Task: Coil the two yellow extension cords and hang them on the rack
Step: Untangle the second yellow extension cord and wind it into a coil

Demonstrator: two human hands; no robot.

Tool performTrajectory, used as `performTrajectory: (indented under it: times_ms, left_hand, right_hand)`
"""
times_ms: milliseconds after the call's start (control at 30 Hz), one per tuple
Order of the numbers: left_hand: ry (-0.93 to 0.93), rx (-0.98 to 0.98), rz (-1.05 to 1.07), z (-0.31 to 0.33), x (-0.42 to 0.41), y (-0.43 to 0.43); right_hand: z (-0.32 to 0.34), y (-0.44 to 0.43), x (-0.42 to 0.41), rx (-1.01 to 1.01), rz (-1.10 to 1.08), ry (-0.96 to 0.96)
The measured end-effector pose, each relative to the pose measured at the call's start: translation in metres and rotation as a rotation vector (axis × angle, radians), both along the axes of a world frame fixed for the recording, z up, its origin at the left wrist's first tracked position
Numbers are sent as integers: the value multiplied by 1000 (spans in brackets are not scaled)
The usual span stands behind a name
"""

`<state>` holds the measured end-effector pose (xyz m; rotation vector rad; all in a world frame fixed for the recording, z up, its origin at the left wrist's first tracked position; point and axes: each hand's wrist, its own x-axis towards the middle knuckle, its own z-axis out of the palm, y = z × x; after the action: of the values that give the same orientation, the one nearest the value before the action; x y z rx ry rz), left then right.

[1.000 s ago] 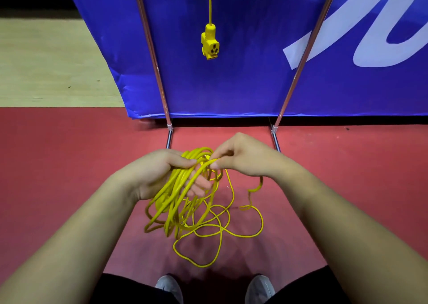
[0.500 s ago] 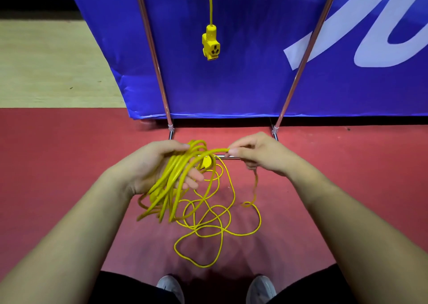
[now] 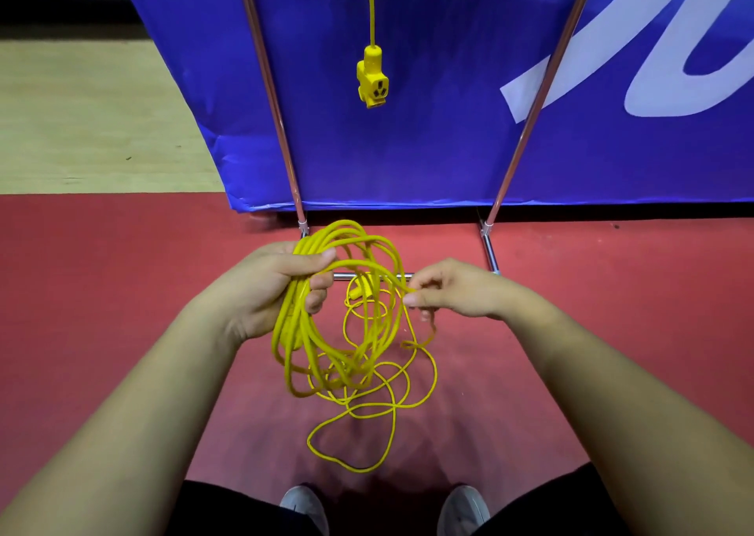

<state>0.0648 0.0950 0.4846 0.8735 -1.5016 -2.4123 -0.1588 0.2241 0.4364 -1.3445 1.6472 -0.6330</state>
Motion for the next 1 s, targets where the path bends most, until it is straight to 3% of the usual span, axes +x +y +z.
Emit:
performTrajectory:
  times_ms: [200, 367, 633, 800, 900, 1000]
  left_hand:
    - [-214, -65, -182, 5, 0, 11]
    - [-146, -20, -236, -1, 0, 10]
    - [-76, 54, -142, 6, 5, -2]
    - [48, 88, -112, 6, 11, -11]
    - [-58, 22, -188, 7, 8, -6]
    - [-103, 0, -104, 7, 4, -3]
  right_hand:
    - [31, -8, 17, -133, 12, -41]
    - [33, -15, 34, -204, 29, -4]
    - [-18, -7, -20, -68, -148, 143]
    - [-46, 1, -42, -92, -376, -91]
    - [-51, -6, -37, -135, -503, -144]
    - [-55, -15, -34, -158, -542, -129]
